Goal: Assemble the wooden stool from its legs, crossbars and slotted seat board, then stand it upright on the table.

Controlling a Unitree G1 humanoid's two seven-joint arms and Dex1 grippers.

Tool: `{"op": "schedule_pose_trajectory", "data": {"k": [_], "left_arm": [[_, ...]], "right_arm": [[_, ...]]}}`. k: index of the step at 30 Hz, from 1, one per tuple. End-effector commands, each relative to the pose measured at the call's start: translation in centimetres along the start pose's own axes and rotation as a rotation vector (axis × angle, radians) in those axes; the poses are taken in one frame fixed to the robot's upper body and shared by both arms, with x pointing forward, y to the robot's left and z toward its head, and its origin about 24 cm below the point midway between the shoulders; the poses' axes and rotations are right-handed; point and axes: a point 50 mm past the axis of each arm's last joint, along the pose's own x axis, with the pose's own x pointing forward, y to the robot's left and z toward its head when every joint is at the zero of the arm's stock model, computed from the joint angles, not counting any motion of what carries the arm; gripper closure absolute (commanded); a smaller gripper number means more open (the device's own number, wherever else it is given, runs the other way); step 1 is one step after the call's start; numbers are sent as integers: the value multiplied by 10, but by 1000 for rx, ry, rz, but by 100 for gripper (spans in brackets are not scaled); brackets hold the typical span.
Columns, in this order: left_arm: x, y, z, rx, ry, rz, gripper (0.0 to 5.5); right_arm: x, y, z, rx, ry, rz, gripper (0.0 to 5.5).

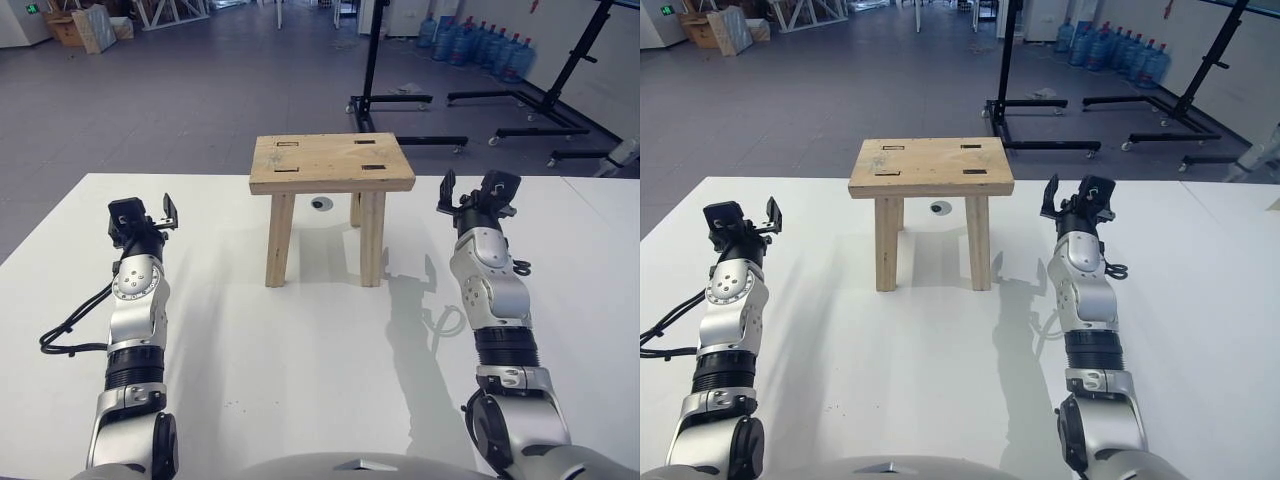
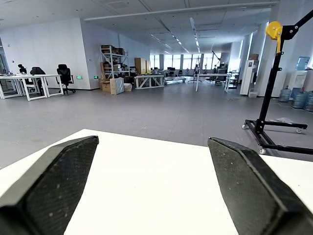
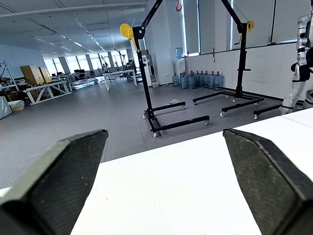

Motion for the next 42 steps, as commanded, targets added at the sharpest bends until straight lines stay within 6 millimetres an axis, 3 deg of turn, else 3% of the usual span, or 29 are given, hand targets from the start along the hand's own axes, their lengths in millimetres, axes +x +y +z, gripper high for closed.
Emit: {"op": "schedule_pose_trajectory", "data": {"k": [1,11,42], "left_arm": [[0,-6,3,0,-20,-33,142],[1,-8,10,1,-50,-56,142],[3,-18,10,-17,-51,-72,142]], "right_arm": [[-4,-3,-11,-14,19,-7,116],[-6,-11,-12,-66,-3,-16,116],[-7,-5,-16,-96,-13,-5,116]]}}
